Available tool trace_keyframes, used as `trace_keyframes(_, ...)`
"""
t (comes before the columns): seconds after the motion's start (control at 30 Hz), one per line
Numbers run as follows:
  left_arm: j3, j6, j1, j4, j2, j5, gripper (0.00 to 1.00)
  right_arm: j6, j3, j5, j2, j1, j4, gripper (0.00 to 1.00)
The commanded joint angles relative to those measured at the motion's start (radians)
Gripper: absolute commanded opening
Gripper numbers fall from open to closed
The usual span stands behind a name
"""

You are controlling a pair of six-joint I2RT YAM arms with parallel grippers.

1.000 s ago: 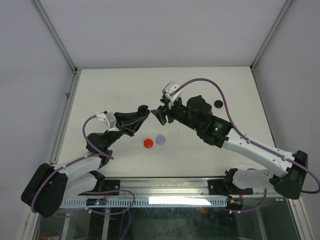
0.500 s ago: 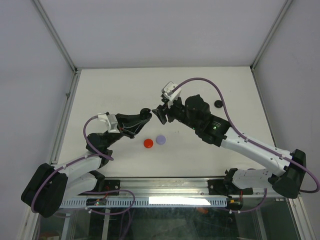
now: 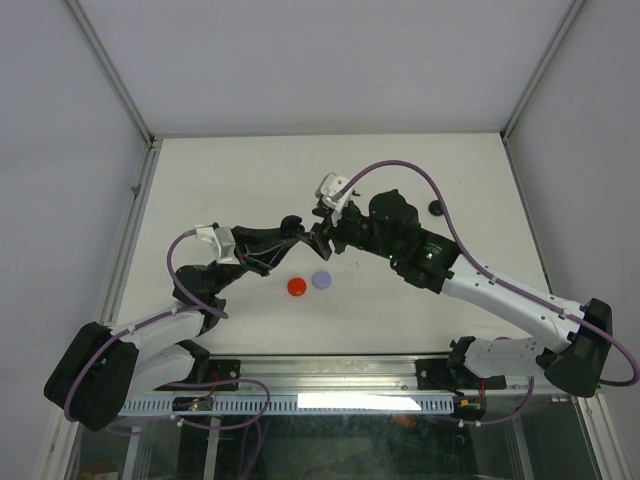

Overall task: Insert the wireless bluetooth earbuds into the charging case
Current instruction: Place the earbud in the charging case.

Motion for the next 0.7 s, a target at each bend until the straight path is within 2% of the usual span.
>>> trace_keyframes(0.0, 0.037, -0.017, 0.005, 0.074, 0.002, 0.007, 0.00, -0.002, 0.011, -0.100, -0.015, 0.001, 0.042, 0.63)
trace_keyframes(0.17, 0.035, -0.015, 0.006, 0.071, 0.002, 0.004, 0.00, 0.032, 0.007, -0.124, -0.011, 0.001, 0.074, 0.63)
trace_keyframes(0.43, 0.030, -0.013, 0.006, 0.075, 0.001, 0.014, 0.00, 0.067, 0.011, -0.049, -0.016, 0.001, 0.097, 0.63)
trace_keyframes(0.67, 0.026, 0.007, 0.006, 0.044, -0.016, 0.009, 0.00, 0.027, -0.006, 0.129, -0.079, 0.000, 0.071, 0.63)
